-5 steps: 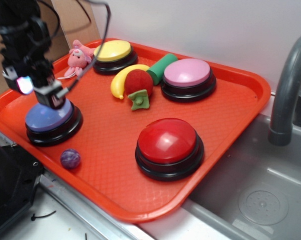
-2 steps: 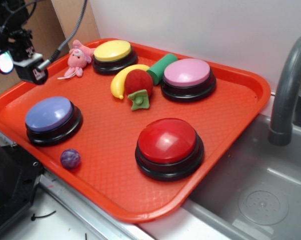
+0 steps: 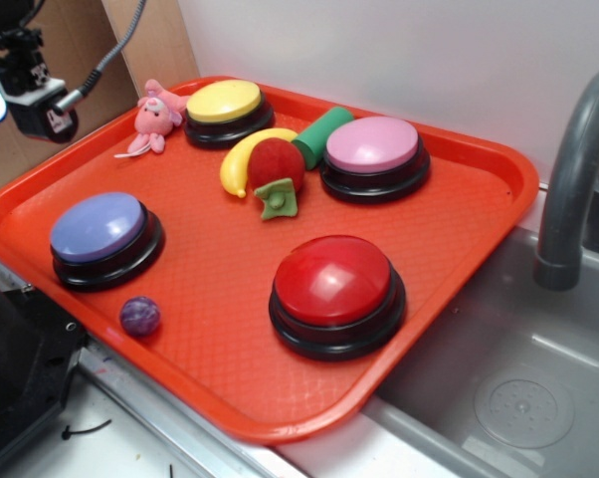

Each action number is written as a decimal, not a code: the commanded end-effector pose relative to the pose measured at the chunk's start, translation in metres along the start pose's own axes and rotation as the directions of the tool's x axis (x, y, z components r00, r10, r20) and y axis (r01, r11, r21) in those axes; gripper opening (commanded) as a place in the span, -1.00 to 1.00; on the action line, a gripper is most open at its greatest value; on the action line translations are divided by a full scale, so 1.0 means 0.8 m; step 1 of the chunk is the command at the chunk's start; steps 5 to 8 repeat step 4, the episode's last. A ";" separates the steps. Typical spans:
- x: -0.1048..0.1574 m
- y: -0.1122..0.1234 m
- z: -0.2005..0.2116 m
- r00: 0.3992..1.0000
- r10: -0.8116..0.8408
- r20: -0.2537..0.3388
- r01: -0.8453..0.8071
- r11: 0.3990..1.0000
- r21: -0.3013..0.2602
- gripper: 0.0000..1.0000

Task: Push the purple button.

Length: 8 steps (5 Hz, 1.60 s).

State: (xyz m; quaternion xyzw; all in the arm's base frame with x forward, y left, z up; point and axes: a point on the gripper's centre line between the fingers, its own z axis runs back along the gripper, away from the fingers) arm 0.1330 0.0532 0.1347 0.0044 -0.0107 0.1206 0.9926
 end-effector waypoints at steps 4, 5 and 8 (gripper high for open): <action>0.013 0.022 0.058 0.987 -0.036 0.159 0.030 0.999 0.041 1.00; 0.013 0.022 0.058 0.987 -0.036 0.159 0.030 0.999 0.041 1.00; 0.013 0.022 0.058 0.987 -0.036 0.159 0.030 0.999 0.041 1.00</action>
